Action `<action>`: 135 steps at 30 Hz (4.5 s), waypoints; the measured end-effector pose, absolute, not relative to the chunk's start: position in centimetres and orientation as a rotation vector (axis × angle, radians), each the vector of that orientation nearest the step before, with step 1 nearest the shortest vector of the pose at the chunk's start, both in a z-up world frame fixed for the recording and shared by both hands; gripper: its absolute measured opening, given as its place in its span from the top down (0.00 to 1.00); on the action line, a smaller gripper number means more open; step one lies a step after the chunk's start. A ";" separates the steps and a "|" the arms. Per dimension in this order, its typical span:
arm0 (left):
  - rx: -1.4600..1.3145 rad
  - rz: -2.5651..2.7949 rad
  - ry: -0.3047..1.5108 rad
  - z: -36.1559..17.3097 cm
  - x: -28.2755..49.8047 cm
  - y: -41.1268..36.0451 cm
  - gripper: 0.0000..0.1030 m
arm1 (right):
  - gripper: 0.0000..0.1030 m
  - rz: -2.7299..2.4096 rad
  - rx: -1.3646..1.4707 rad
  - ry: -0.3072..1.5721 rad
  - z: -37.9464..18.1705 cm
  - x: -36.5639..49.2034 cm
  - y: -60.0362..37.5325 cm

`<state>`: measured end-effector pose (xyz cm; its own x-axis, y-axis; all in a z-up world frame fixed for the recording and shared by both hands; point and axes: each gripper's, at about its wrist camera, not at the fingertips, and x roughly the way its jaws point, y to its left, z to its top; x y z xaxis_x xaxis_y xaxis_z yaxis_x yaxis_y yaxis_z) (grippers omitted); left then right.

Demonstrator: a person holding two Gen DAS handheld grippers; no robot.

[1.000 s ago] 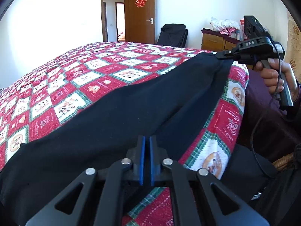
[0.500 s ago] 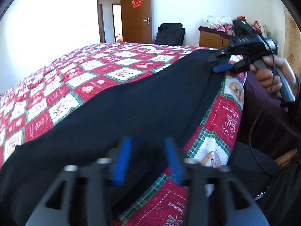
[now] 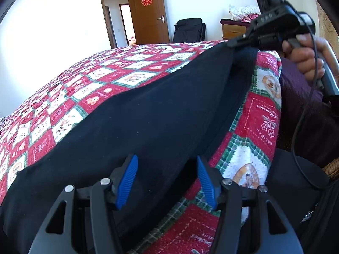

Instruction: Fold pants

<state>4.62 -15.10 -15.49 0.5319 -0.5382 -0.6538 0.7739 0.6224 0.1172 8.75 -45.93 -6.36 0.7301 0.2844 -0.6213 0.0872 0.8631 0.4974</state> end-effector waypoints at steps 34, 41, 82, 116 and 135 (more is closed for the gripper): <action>0.445 -0.851 0.618 -15.7 1.8 -13.0 0.46 | 0.96 0.059 0.560 0.846 -9.8 4.8 -48.7; 0.389 -0.813 0.559 -13.8 2.0 -10.5 0.37 | 0.94 -0.120 0.623 0.664 -6.2 1.9 -55.4; 0.201 -0.631 0.652 -16.4 7.7 -7.8 0.14 | 0.77 -0.240 0.674 0.696 -5.9 7.6 -60.4; 0.243 -0.606 0.648 -16.8 6.8 -6.1 0.10 | 0.56 -0.066 0.311 0.751 -4.4 7.2 -51.6; 0.212 -0.486 0.680 -17.2 6.5 1.2 0.10 | 0.56 0.479 -0.053 0.927 -9.7 10.8 -26.1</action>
<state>6.47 1.20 -17.15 0.6715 -0.3603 -0.6475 0.4959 0.8678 0.0314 10.81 -26.09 -9.74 0.5034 0.3741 -0.7789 -0.4187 0.8941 0.1588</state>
